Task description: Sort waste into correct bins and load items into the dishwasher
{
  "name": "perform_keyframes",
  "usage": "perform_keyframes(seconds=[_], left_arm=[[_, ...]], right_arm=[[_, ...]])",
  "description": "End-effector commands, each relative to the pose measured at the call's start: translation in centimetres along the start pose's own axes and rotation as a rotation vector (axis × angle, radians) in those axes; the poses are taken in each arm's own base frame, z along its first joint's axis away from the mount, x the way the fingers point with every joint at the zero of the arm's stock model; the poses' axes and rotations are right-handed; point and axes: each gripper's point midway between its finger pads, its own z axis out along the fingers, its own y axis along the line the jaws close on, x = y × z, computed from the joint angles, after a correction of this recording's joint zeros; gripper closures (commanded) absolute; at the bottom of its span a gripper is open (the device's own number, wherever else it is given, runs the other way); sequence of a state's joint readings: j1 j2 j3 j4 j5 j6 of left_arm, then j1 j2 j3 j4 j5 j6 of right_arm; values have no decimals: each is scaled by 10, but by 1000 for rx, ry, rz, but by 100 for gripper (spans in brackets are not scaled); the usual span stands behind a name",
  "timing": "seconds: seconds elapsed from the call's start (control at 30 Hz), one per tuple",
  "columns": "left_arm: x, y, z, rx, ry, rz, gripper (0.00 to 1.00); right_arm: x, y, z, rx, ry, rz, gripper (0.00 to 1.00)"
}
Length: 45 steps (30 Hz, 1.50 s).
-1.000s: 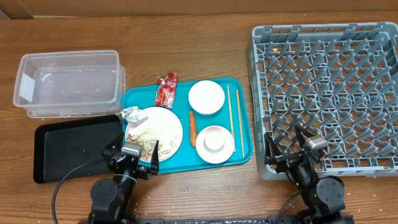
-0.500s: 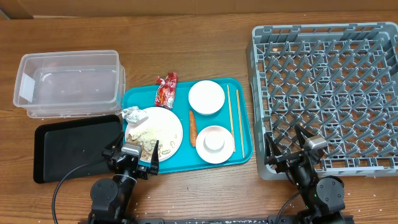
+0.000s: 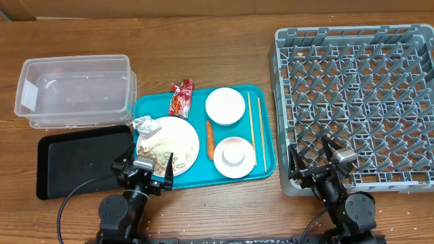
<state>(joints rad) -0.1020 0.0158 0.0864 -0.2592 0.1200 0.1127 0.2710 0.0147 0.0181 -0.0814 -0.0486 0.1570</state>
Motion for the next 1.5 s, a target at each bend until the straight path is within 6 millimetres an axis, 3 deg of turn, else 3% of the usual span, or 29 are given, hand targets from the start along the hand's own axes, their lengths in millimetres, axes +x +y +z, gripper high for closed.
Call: perform_keyframes(seconds=[0.0,0.1,0.23,0.33,0.43,0.57,0.7,0.8,1.07,1.17,1.27,1.33,1.4,1.47], left_arm=[[1,3,0,-12,-4,35,0],[-3,-10,-1,59,-21,28,0],[-13,-46,-7,272,-76,38,0],[-47,-71,-24,433,-209,72,0],[-91,-64,-38,412,-300,-20,0],[-136,-54,-58,383,-328,-137,0],[-152,-53,-58,390,-169,-232,0],[-164,-51,-50,393,-19,-284,0],[-201,-31,-27,316,255,-209,0],[-212,-28,-18,319,266,-213,0],[-210,-28,-10,320,289,-223,0],[-204,-27,-9,315,316,-226,0],[-190,-11,-6,209,368,-233,0],[-174,20,-6,-5,426,-323,0]], right_arm=[[1,2,0,-11,-8,0,0],[2,5,0,-30,0,1,0],[0,25,-2,-143,3,64,0],[-15,47,-8,-262,-11,108,0],[-39,52,-16,-260,-22,117,0],[-77,54,-30,-204,8,127,0],[-103,54,-39,-121,130,148,0],[-111,52,-37,-50,292,169,0],[-126,54,-4,67,694,218,0],[-123,70,10,2,804,269,0],[-117,84,30,-76,865,312,0],[-101,92,39,-97,931,317,0],[-82,101,45,-78,1000,312,0],[-59,111,49,-29,1071,277,0]])
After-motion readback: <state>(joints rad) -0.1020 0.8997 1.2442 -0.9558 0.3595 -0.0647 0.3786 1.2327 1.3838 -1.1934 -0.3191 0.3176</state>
